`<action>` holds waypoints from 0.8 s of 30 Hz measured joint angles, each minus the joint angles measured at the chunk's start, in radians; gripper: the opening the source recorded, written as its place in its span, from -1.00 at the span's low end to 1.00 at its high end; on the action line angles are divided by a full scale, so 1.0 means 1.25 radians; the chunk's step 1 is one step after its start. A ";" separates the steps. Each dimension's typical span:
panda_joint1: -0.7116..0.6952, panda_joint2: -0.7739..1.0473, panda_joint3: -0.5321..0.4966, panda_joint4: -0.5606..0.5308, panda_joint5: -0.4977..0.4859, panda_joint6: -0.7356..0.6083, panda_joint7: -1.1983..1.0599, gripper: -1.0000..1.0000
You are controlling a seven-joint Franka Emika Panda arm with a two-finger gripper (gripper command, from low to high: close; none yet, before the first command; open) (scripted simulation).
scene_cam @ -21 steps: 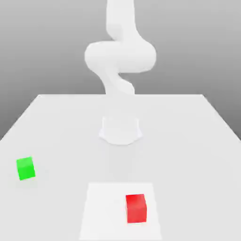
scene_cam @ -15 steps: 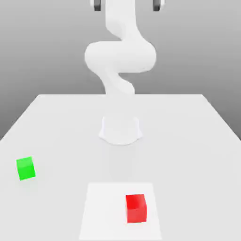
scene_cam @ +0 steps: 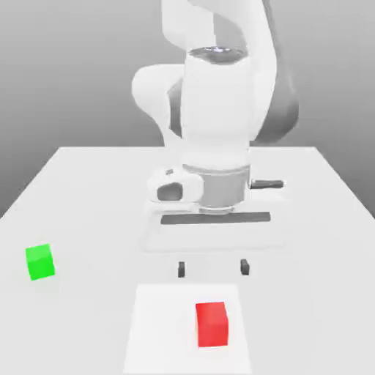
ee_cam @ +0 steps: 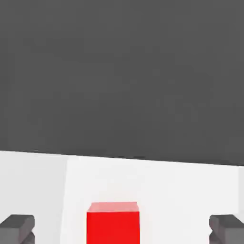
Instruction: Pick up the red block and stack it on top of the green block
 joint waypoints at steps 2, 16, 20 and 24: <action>0.002 0.058 -0.002 -0.005 -0.005 0.040 0.003 0.00; 0.009 0.152 -0.011 0.004 -0.018 0.117 0.014 -1.00; -0.002 0.047 -0.011 -0.013 -0.004 0.028 0.000 -1.00; -0.136 -0.002 -0.094 -0.032 -0.018 0.001 -0.027 -1.00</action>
